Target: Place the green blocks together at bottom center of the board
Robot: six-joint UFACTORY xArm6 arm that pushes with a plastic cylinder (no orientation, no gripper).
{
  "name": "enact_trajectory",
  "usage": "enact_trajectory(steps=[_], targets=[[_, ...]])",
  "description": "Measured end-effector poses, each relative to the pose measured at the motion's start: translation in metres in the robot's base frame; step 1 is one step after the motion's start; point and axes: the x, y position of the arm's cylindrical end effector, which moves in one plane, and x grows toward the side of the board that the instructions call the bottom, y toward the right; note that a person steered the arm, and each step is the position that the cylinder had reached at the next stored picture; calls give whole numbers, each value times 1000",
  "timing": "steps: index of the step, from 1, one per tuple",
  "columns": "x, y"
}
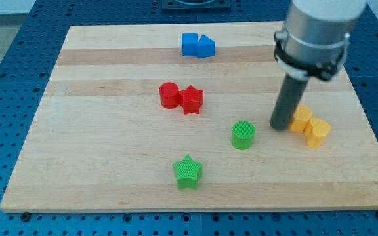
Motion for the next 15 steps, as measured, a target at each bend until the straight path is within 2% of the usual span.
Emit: enact_trajectory(steps=[1, 3, 7, 8, 10, 12, 14, 15], targets=[[-14, -13], [16, -44], [38, -76], [40, -78], [45, -20], [47, -27], [47, -71], [50, -75]])
